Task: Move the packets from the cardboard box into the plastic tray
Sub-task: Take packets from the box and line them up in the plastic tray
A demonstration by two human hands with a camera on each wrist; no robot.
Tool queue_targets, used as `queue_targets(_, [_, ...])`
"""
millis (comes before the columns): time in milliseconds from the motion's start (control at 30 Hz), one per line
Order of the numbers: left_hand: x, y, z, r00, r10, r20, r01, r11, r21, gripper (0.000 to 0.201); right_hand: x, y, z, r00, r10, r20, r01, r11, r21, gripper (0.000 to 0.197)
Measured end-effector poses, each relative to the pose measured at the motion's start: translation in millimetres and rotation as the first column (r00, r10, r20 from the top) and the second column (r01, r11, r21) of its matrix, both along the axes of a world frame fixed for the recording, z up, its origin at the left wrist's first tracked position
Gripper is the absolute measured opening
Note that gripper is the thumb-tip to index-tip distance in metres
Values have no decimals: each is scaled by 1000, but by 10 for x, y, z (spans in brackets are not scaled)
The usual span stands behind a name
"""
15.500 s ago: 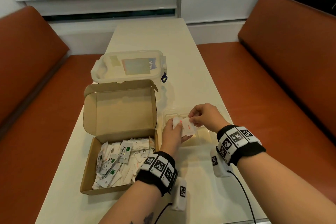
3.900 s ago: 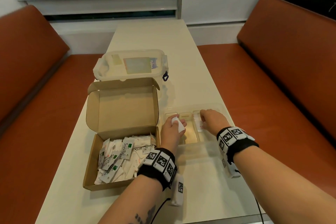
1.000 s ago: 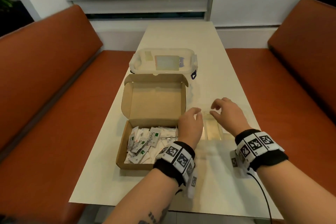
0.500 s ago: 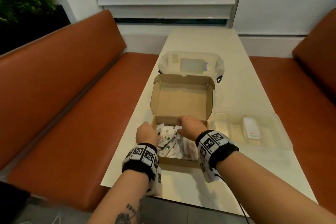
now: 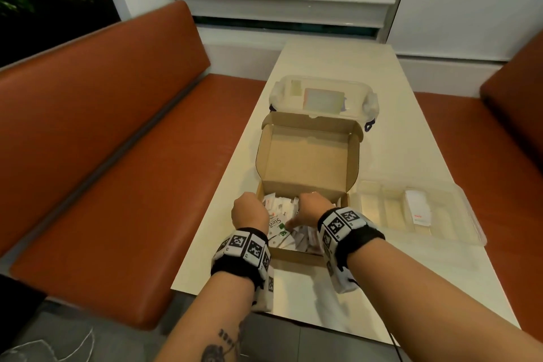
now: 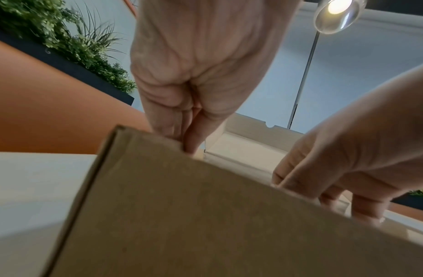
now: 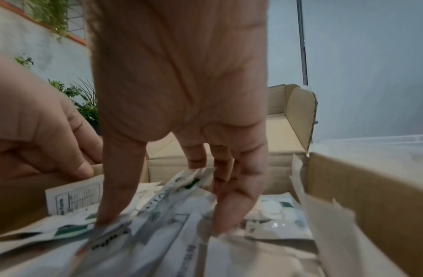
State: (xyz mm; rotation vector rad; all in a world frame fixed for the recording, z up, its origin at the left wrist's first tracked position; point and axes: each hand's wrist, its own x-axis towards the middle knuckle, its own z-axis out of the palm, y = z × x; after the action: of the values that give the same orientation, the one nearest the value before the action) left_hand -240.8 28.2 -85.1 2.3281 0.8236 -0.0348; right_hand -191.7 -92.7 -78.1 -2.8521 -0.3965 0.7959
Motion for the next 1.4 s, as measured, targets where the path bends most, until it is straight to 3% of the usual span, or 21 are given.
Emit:
queue_targets(67, [3,3,3,1000,-1,-8,1,1000,6,26,-7,25,17,1000,7,-23,-7,1000,-10,55])
queue_targets(233, [19,6,-17,1000,-14,-18,15,999,33,25,-48,81,81,994,2,-107,-3,1000,-13,33])
queue_targets(400, [26,15,-37,999,-23,-22,24,999,46,24,-101,91,124,947,-67,-313,129,975,182,39])
queue_targets(467, [33,10,-39,999,-28,-23,29,998,53,24,-130,111,147,938,-56,-341,146,958,247,31])
queue_targets(667, [48,6,-56,999,-37,-30,39,996,76,24,-205,197,78,974,-44,-224,84,981,175,28])
queue_targets(867, [45,8,-49,999,-34,-33,37,996,87,23,-171,205,77,951,47,-304,-22,996,85,36])
queue_targets(1000, [30,11,-46,999,-31,-32,34,995,97,22,-214,220,62,964,164,-211,-166,986,8,26])
queue_targets(1100, [26,11,-41,999,-28,-36,32,994,104,22,-238,217,58,958,245,-150,-254,966,-40,31])
queue_targets(1233, [44,1,-46,999,-24,-33,27,994,108,23,-220,169,79,949,278,-148,-288,956,-50,44])
queue_targets(1400, [60,32,-43,1000,-6,-21,7,999,43,24,-154,66,123,968,229,-107,-224,973,58,31])
